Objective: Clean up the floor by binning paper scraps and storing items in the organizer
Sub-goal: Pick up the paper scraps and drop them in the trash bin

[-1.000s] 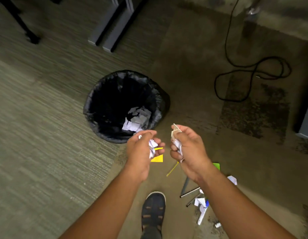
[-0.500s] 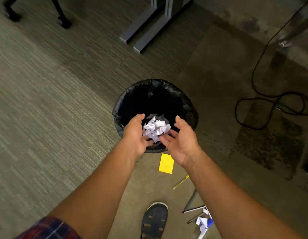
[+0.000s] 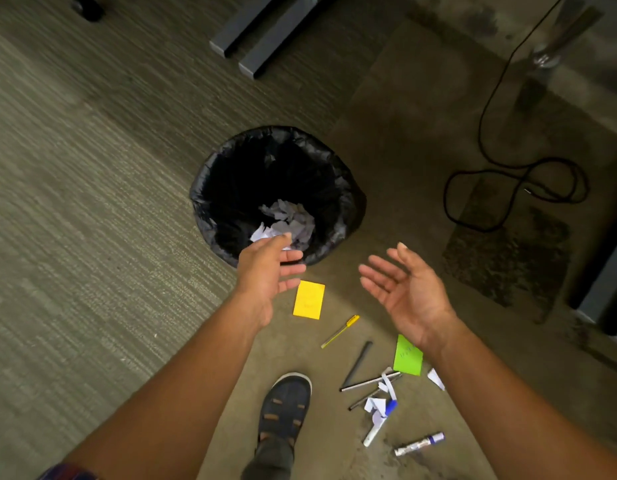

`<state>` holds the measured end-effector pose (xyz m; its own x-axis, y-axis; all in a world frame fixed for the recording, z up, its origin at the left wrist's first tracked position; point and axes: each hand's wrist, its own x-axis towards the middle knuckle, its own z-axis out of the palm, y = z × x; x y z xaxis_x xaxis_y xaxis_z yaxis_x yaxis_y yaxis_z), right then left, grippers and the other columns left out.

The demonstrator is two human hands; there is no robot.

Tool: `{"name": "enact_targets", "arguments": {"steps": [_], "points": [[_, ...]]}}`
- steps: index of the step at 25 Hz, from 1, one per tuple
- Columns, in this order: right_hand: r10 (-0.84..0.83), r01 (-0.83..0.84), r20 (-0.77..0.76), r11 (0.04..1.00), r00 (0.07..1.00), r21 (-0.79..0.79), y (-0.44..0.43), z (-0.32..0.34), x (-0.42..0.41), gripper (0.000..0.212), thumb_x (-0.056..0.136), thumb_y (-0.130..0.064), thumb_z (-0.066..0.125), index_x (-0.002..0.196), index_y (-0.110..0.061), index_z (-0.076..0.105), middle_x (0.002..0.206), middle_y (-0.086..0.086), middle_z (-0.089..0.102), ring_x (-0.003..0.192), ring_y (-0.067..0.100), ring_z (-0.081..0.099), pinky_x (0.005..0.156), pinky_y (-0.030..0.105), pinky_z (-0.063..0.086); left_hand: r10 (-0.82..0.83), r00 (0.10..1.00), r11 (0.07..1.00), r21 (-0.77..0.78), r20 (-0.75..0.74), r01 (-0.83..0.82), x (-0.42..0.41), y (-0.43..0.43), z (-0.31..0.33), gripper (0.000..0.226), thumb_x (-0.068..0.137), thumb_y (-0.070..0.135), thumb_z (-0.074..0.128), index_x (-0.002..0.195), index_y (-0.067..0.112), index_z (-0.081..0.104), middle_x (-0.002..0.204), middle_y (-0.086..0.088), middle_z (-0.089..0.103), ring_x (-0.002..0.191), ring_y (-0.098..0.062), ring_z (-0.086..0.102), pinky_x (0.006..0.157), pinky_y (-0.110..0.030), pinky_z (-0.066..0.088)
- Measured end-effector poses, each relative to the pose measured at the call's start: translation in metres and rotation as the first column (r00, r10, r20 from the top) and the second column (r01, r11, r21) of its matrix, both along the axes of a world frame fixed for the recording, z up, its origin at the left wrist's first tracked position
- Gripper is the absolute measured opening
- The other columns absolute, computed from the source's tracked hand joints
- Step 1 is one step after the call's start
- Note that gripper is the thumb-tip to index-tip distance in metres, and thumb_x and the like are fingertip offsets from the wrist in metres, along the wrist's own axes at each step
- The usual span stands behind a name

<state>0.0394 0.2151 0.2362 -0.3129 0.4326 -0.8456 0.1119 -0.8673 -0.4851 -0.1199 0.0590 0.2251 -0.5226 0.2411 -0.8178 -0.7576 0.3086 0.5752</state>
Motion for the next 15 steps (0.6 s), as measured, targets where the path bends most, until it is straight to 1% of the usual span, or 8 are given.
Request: {"name": "enact_targets", "arguments": {"steps": [2,5,7,9,10,12,13,15], "points": [[0.031,-0.035,0.093,0.999,0.995,0.039,0.013,-0.010,0.045,0.030,0.099,-0.035,0.060,0.119,-0.013,0.058,0.119,0.017,0.068,0.096,0.032,0.073,0.078,0.043,0.058,-0.067,0.998,0.998,0.001,0.013,0.067,0.036,0.009,-0.007,0.025,0.094,0.035,0.064,0.113,0.018,0.067,0.110,-0.012,0.076,0.093,-0.032,0.076,0.075,-0.041,0.057],[0.082,-0.128,0.270,0.979,0.959,0.158,0.030,-0.029,0.120,0.023,0.097,-0.032,0.064,0.114,-0.017,0.062,0.114,0.012,0.070,0.078,0.023,0.070,0.065,0.035,0.055,-0.207,0.978,0.976,-0.067,0.013,0.207,0.100,0.023,-0.029,0.014,0.093,0.034,0.069,0.101,0.023,0.066,0.105,-0.007,0.073,0.088,-0.026,0.070,0.075,-0.040,0.057],[0.101,-0.196,0.385,0.957,0.917,0.216,0.038,-0.045,0.169,0.013,0.096,-0.024,0.066,0.107,-0.018,0.064,0.104,0.011,0.068,0.071,0.019,0.066,0.059,0.030,0.052,-0.319,0.948,0.936,-0.153,0.004,0.316,0.150,0.026,-0.054,0.012,0.089,0.031,0.074,0.094,0.023,0.067,0.097,-0.002,0.070,0.085,-0.023,0.067,0.074,-0.038,0.056],[0.119,-0.278,0.493,0.924,0.862,0.263,0.046,-0.077,0.217,0.014,0.091,-0.020,0.070,0.103,-0.015,0.064,0.096,0.012,0.067,0.064,0.017,0.061,0.055,0.030,0.051,-0.442,0.897,0.866,-0.255,0.014,0.431,0.198,0.023,-0.088,0.013,0.084,0.026,0.079,0.089,0.020,0.068,0.088,-0.002,0.069,0.080,-0.022,0.066,0.070,-0.037,0.056],[0.140,-0.344,0.559,0.897,0.817,0.278,0.051,-0.097,0.240,0.020,0.084,-0.024,0.073,0.098,-0.015,0.063,0.094,0.014,0.070,0.064,0.019,0.061,0.058,0.036,0.055,-0.513,0.858,0.816,-0.292,0.033,0.499,0.224,0.020,-0.107,0.014,0.082,0.024,0.080,0.086,0.018,0.068,0.084,-0.003,0.069,0.079,-0.024,0.067,0.069,-0.037,0.057],[0.239,-0.533,0.702,0.813,0.671,0.233,0.057,-0.144,0.283,0.033,0.072,-0.033,0.077,0.098,-0.016,0.065,0.095,0.014,0.076,0.075,0.026,0.068,0.076,0.045,0.059,-0.650,0.751,0.672,-0.375,0.115,0.639,0.273,0.011,-0.151,0.016,0.076,0.019,0.082,0.085,0.014,0.069,0.081,-0.006,0.069,0.085,-0.030,0.074,0.074,-0.041,0.060],[0.302,-0.625,0.751,0.759,0.587,0.183,0.057,-0.165,0.300,0.036,0.074,-0.031,0.078,0.103,-0.015,0.066,0.098,0.014,0.076,0.086,0.030,0.070,0.083,0.042,0.057,-0.689,0.709,0.608,-0.413,0.150,0.678,0.294,0.005,-0.171,0.020,0.073,0.018,0.083,0.088,0.012,0.071,0.083,-0.008,0.070,0.090,-0.032,0.075,0.076,-0.041,0.061],[0.410,-0.783,0.806,0.613,0.426,0.102,0.052,-0.202,0.325,0.041,0.083,-0.026,0.077,0.118,-0.009,0.063,0.111,0.016,0.073,0.107,0.035,0.067,0.092,0.036,0.050,-0.727,0.667,0.528,-0.487,0.164,0.696,0.331,-0.006,-0.207,0.033,0.072,0.021,0.086,0.096,0.005,0.070,0.096,-0.015,0.074,0.099,-0.033,0.074,0.080,-0.039,0.058]]}}
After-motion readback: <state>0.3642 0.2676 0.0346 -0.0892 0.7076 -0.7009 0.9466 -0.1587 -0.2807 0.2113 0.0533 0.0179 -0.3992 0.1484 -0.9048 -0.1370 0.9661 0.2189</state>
